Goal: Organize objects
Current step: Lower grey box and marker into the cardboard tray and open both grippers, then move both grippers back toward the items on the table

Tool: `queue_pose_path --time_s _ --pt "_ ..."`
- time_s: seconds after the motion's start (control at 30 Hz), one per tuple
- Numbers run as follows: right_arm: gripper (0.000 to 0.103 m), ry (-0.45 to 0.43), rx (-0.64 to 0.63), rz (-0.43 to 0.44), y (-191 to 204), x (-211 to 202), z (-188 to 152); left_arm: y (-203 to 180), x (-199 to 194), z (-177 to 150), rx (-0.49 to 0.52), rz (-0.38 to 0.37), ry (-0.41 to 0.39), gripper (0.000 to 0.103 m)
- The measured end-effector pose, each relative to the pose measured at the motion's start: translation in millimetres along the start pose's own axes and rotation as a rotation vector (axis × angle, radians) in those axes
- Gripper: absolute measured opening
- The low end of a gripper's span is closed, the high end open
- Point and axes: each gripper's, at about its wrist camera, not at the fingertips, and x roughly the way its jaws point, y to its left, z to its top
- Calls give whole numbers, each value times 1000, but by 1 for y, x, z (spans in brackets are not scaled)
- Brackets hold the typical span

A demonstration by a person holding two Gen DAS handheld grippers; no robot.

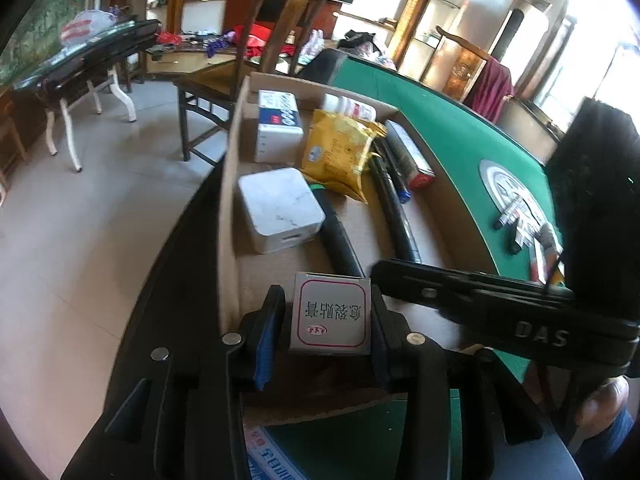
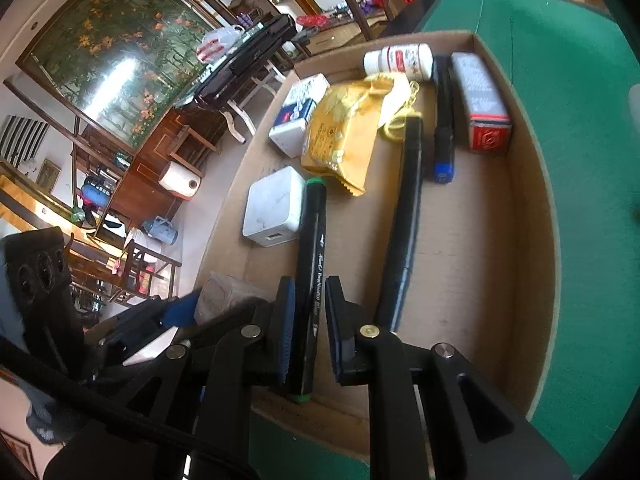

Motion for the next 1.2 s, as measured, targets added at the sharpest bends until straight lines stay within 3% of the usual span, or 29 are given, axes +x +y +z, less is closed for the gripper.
queue_pose_path --time_s 0.23,0.4,0.47,0.57,0.9,1.03,1.2 --pt "14 -71 -10 2 -3 -34 -7 0 -15 5 -39 13 -48 40" --pt "14 -126 2 -12 -14 -60 -14 -27 -24 5 4 3 -65 41" --pt "16 -139 12 -20 -19 -67 -17 -39 -27 5 25 -2 -70 48" --pt "22 -168 44 -29 -33 -83 -20 -59 -28 3 57 -7 -69 49" --pt "22 -334 164 -101 -116 -178 -33 -156 -8 -6 219 -76 -5 49" --pt "32 -429 258 -145 -165 -224 -47 -210 25 -5 284 -142 68 49" --pt "33 -514 366 -172 -202 -261 -61 -268 59 -5 371 -149 117 49"
